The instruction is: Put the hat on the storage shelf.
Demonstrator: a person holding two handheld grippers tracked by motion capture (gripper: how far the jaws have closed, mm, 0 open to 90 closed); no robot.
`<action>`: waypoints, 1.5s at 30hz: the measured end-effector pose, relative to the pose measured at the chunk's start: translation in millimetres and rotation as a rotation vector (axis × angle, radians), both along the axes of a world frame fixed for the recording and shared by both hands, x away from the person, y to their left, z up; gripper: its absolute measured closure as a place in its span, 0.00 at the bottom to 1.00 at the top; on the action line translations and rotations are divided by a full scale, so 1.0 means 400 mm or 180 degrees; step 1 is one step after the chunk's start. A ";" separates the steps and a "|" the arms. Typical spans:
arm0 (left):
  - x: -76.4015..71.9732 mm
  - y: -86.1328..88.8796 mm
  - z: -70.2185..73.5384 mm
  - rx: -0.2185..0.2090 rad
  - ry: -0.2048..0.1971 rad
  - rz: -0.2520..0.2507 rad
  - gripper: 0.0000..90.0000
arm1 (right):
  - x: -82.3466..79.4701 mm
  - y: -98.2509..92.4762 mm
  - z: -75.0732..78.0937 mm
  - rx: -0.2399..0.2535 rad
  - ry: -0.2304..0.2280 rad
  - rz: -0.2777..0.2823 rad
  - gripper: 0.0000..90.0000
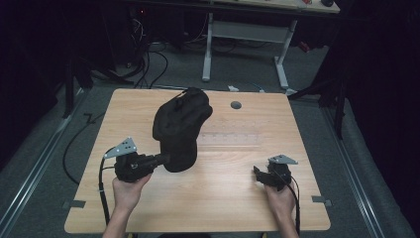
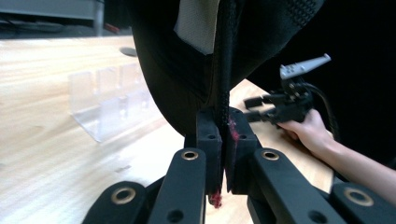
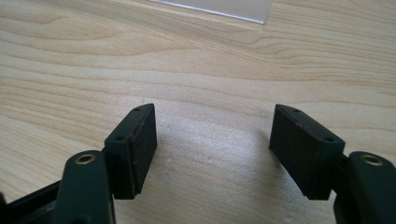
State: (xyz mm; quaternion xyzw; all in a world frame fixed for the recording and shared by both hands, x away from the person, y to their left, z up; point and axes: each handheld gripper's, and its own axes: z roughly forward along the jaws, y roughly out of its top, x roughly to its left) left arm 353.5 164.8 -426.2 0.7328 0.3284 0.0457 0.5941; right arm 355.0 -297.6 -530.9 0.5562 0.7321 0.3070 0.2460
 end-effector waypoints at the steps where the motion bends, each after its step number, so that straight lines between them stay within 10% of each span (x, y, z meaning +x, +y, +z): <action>1: 0.003 0.008 0.009 -0.0001 -0.0018 0.0078 0.96 | 0.000 0.000 0.000 0.0000 0.0000 -0.0001 0.35; 14: 0.051 0.029 0.057 0.0066 -0.0164 0.0372 0.96 | 0.000 0.000 0.000 -0.0003 0.0000 0.0002 0.35; 45: 0.191 -0.096 0.035 0.0314 -0.0183 0.0529 0.96 | 0.000 0.000 0.000 -0.0003 0.0001 0.0006 0.35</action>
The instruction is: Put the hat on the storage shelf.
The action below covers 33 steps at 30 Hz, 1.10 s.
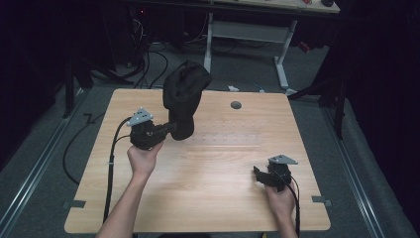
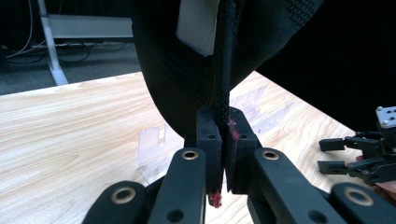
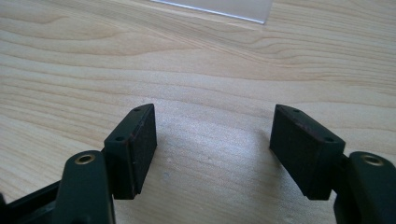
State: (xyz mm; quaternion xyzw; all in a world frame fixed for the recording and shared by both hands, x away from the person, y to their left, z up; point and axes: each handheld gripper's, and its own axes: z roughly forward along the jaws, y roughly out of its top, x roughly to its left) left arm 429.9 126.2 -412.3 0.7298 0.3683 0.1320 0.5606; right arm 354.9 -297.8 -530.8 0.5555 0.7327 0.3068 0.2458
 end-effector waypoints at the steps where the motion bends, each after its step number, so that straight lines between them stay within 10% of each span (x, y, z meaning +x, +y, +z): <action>1: 0.005 -0.005 -0.005 0.0015 0.0013 0.0011 0.96 | 0.000 0.000 0.000 -0.0001 -0.0001 -0.0001 0.35; 33: 0.028 -0.038 -0.090 0.0122 0.0160 0.0071 0.96 | 0.000 0.000 0.000 -0.0008 -0.0005 0.0005 0.35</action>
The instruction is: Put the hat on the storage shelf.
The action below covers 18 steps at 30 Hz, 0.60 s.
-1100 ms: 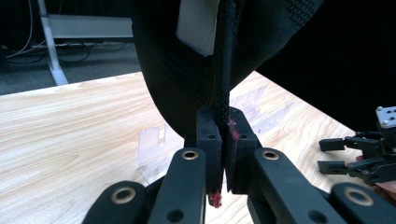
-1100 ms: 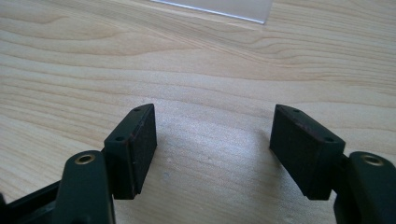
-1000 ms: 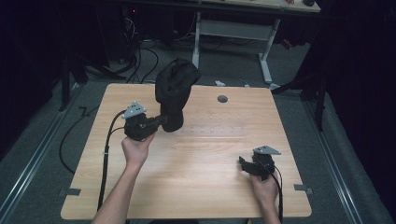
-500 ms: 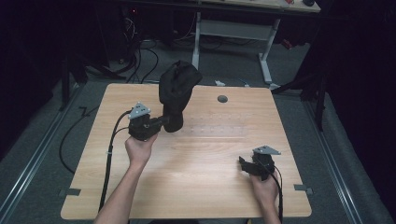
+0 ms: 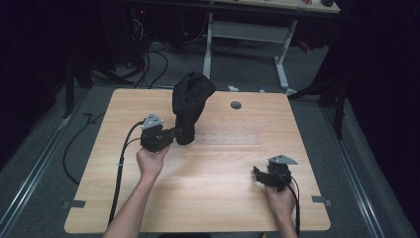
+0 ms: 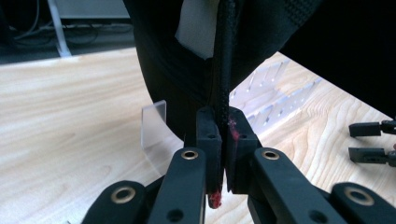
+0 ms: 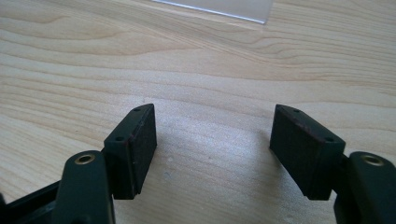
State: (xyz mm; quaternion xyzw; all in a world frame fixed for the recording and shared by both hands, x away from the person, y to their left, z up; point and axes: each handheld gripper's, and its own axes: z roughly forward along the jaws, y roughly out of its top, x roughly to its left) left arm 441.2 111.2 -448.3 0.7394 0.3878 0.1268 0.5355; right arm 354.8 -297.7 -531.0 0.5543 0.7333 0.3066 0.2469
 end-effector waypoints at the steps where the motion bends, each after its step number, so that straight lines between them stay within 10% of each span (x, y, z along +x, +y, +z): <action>1: -0.001 0.001 -0.002 0.0000 0.0001 0.0006 0.96 | 0.000 0.000 0.000 -0.0001 0.0000 0.0001 0.35; 18: -0.019 0.013 -0.022 0.0020 0.0169 0.0003 0.94 | 0.000 0.000 0.000 0.0003 0.0004 -0.0001 0.35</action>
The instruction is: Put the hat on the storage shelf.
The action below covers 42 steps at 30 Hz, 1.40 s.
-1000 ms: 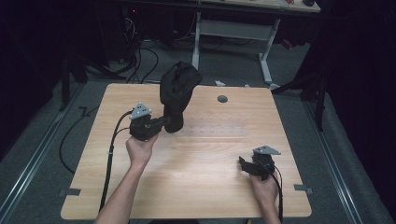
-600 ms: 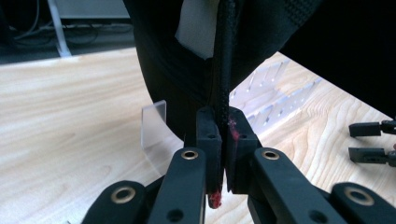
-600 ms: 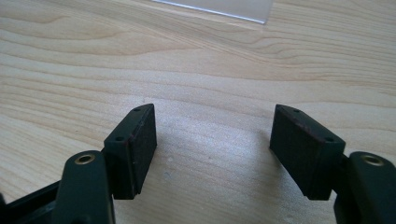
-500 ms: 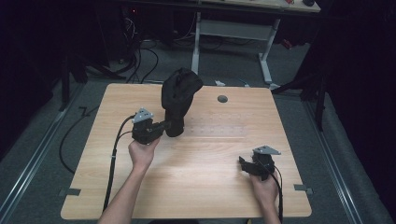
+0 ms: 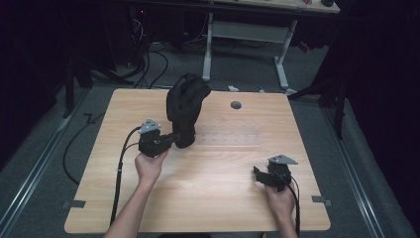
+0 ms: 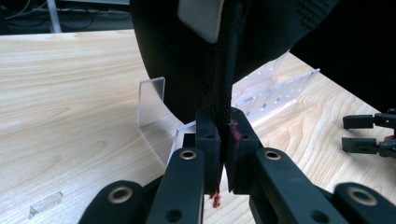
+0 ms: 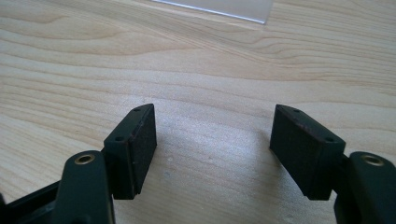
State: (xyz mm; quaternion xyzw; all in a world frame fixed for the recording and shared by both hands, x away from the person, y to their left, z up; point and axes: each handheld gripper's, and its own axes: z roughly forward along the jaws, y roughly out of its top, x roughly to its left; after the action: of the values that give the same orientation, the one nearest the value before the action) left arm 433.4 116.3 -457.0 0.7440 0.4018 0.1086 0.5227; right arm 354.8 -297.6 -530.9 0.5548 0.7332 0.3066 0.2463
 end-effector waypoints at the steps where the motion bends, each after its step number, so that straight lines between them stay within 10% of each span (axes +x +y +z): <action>1: 0.000 0.000 0.000 0.0022 0.0004 -0.0009 0.94 | 0.000 0.000 0.000 0.0001 -0.0001 0.0000 0.35; 29: -0.055 0.036 0.042 0.0093 -0.0028 0.0065 0.52 | 0.000 0.001 0.000 0.0010 0.0002 0.0000 0.35; 42: -0.094 0.078 0.062 0.0092 -0.0060 0.0124 0.50 | 0.000 0.001 0.000 0.0010 0.0003 0.0002 0.35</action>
State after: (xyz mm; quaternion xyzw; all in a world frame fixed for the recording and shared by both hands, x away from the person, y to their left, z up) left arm 395.7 147.3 -432.3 0.7425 0.4097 0.1315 0.5134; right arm 354.6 -297.2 -530.9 0.5551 0.7330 0.3076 0.2449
